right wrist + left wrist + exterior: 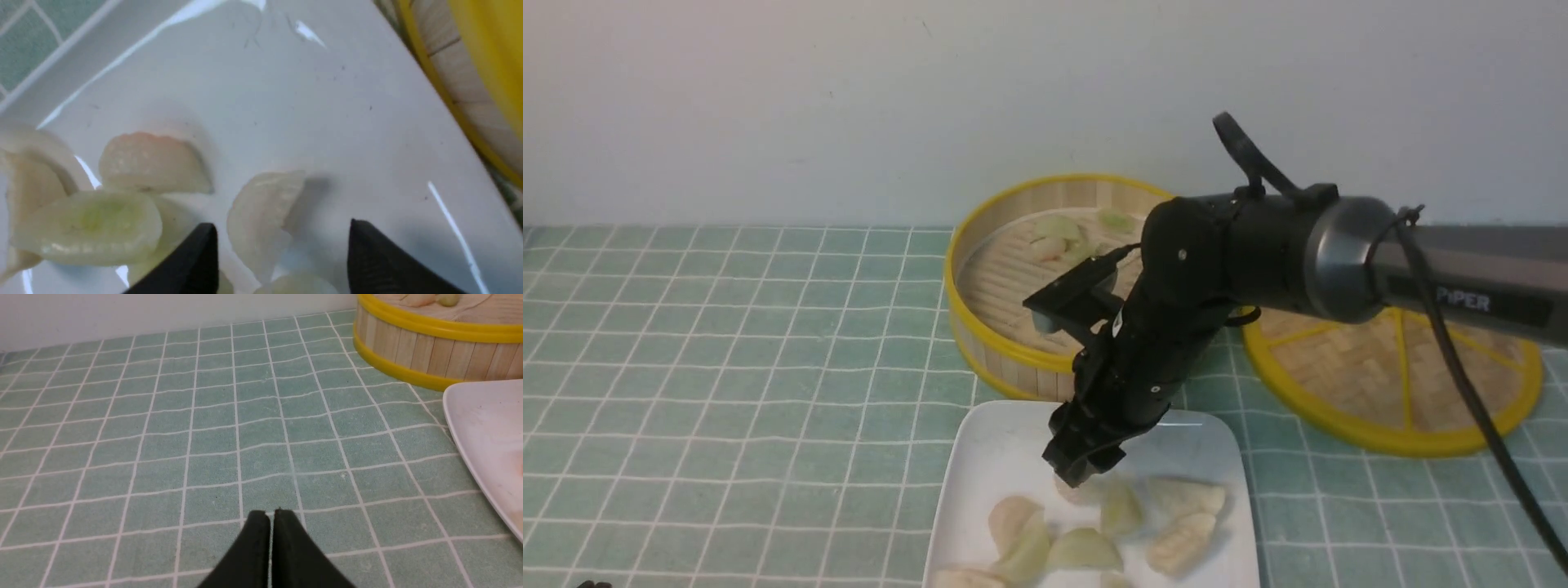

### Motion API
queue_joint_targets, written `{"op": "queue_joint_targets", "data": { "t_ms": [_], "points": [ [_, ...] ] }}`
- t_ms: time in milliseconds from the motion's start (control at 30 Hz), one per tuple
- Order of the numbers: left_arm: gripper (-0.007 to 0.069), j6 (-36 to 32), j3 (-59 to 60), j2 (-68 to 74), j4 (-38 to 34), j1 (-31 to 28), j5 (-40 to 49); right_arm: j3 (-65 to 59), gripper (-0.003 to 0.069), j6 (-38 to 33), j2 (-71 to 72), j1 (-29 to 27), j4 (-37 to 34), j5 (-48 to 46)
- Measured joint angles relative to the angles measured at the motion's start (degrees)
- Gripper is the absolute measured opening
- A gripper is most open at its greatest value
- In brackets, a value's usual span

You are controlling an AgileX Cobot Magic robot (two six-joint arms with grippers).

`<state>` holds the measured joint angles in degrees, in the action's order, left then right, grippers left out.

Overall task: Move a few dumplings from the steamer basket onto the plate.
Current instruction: Use the right arm to put the dumpling into the plate, then use the right arm to grab a dumpling from inside the steamer

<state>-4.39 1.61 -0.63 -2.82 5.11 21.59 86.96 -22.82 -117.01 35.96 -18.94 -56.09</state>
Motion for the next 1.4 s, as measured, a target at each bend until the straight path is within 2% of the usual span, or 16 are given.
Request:
{"op": "queue_joint_targets", "data": {
  "t_ms": [67, 167, 233, 300, 367, 700, 833, 1200, 1300, 1400],
  "points": [
    [-0.0006, 0.00, 0.00, 0.00, 0.00, 0.00, 0.00, 3.33, 0.0466, 0.69, 0.00, 0.00, 1.01, -0.79],
    [-0.0006, 0.00, 0.00, 0.00, 0.00, 0.00, 0.00, 8.11, 0.0487, 4.32, 0.00, -0.22, 3.93, 0.01],
    [-0.0006, 0.00, 0.00, 0.00, 0.00, 0.00, 0.00, 14.47, 0.0484, 8.69, -0.68, -1.60, 7.61, 1.55],
    [-0.0006, 0.00, 0.00, 0.00, 0.00, 0.00, 0.00, 16.91, 0.0479, 9.41, -1.35, -2.35, 8.55, 1.80],
    [-0.0006, 0.00, 0.00, 0.00, 0.00, 0.00, 0.00, 24.34, 0.0468, 10.33, -4.88, -4.55, 9.67, 1.95],
    [-0.0006, 0.00, 0.00, 0.00, 0.00, 0.00, 0.00, 47.37, 0.0463, 10.28, -24.18, -7.50, 12.59, 0.78],
    [-0.0006, 0.00, 0.00, 0.00, 0.00, 0.00, 0.00, 53.66, 0.0463, 6.53, -30.37, -7.38, 14.15, -1.77],
    [-0.0006, 0.00, 0.00, 0.00, 0.00, 0.00, 0.00, 54.42, 0.0463, -5.87, -31.46, -7.34, 18.01, -3.44],
    [-0.0006, 0.00, 0.00, 0.00, 0.00, 0.00, 0.00, 54.42, 0.0463, -8.09, -31.53, -7.34, 18.95, -3.51],
    [-0.0006, 0.00, 0.00, 0.00, 0.00, 0.00, 0.00, 54.46, 0.0463, -7.32, -31.60, -7.34, 19.25, -4.30]
  ]
}}
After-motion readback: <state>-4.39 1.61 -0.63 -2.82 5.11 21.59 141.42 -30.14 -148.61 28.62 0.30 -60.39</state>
